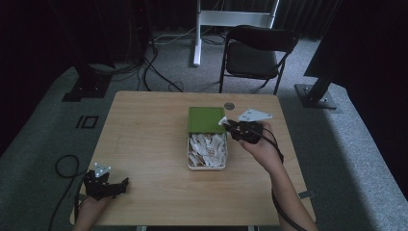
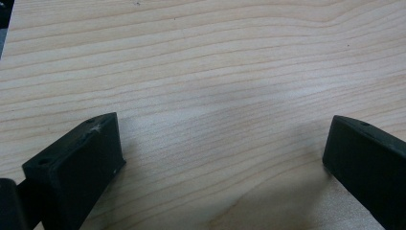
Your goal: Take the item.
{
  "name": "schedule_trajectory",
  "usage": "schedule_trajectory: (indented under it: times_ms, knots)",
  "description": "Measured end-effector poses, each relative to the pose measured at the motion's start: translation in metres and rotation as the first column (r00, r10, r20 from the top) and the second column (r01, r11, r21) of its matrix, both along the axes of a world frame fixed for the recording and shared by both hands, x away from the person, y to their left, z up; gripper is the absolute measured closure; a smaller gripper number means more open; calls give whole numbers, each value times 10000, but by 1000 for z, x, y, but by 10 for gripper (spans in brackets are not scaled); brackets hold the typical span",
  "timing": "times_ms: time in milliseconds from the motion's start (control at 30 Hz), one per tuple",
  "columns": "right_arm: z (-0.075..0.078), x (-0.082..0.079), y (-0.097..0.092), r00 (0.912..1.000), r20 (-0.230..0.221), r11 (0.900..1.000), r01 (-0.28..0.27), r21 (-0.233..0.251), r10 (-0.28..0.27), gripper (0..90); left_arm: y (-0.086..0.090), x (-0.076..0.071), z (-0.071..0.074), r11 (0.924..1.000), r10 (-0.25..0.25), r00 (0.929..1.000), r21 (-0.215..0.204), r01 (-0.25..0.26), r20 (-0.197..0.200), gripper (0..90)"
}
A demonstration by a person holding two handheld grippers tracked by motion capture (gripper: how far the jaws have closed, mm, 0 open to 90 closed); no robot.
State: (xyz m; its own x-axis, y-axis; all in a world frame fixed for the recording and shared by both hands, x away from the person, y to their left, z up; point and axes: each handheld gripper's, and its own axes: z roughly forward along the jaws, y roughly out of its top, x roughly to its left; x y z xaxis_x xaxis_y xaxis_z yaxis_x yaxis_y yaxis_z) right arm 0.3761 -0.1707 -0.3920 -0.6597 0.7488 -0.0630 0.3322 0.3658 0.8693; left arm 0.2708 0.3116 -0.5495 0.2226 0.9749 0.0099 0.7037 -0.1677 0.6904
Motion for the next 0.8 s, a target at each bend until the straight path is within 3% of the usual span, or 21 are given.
schedule_trajectory:
  times_ms: [67, 267, 400, 567, 667, 800]
  knots:
    - [-3, 3, -4, 9991, 72, 9990, 427, -154, -426, 756, 0, 0, 0, 10000, -5, 10000, 11, 5, 1, 7]
    - [-19, 16, -18, 9875, 14, 9875, 1573, 26, -1574, 753, 0, 0, 0, 10000, -12, 10000, 18, 12, 1, 7]
    - [-30, 25, -23, 9818, -55, 9818, 1899, 5, -1899, 753, 0, 0, 0, 10000, -10, 10000, 17, 10, 0, 7]
    - [-44, 37, -27, 9674, -119, 9672, 2533, 200, -2531, 753, 0, 0, 0, 10000, -7, 10000, 16, 7, 1, 7]
    - [-49, 42, -27, 9643, -207, 9643, 2642, 151, -2639, 754, 0, 0, 0, 10000, -10, 10000, 19, 10, 0, 7]
    - [-62, 55, -29, 9538, -437, 9545, 2979, 108, -2972, 754, 0, 0, 0, 10000, -8, 10000, 12, 8, 1, 7]
